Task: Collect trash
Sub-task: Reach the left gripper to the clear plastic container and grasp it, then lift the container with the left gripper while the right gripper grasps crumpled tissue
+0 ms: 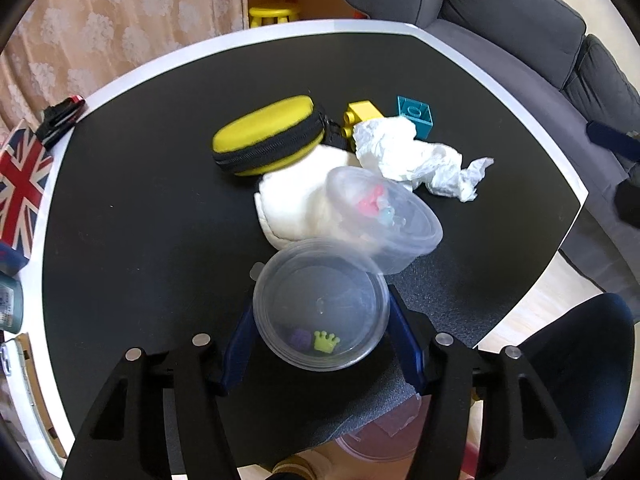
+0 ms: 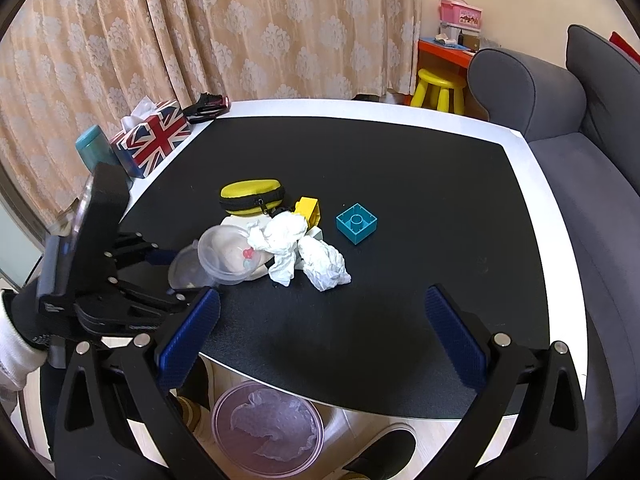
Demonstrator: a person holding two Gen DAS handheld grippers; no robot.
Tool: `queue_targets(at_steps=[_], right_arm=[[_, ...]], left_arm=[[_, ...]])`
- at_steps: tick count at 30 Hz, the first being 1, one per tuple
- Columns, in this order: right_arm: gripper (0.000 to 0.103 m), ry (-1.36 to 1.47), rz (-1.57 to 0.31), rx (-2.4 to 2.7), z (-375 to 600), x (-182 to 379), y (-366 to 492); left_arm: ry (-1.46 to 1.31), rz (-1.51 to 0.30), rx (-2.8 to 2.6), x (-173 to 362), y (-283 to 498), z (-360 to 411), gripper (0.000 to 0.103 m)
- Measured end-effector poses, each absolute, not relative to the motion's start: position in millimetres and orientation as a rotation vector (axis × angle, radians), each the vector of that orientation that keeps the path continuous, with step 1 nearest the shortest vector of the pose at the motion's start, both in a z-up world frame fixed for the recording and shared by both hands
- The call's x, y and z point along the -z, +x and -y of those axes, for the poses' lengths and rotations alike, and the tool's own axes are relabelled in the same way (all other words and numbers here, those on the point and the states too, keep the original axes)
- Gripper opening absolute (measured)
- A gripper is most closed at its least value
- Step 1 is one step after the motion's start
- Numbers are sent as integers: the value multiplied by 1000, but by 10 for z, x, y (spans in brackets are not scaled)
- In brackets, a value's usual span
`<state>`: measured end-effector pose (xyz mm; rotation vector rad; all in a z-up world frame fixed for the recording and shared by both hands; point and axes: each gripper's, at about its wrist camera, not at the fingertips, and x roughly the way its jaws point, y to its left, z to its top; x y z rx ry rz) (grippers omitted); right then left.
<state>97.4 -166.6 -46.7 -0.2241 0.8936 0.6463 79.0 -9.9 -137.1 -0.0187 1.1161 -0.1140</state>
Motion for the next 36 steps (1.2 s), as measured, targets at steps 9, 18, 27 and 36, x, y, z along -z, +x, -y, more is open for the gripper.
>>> queue_targets(at_steps=[9, 18, 27, 36], right_arm=[[100, -244, -913, -653, 1568, 580, 998], [100, -261, -934, -665, 1459, 665, 1017], [100, -285, -945, -684, 1313, 727, 1011], [100, -310, -975, -675, 1184, 888, 1182]], left_arm=[[-34, -1070, 104, 1092, 650, -12, 59], [-49, -1057, 78, 1025, 593, -134, 59], [-56, -1028, 61, 887, 543, -242, 59], [-61, -1011, 61, 801, 507, -285, 59]])
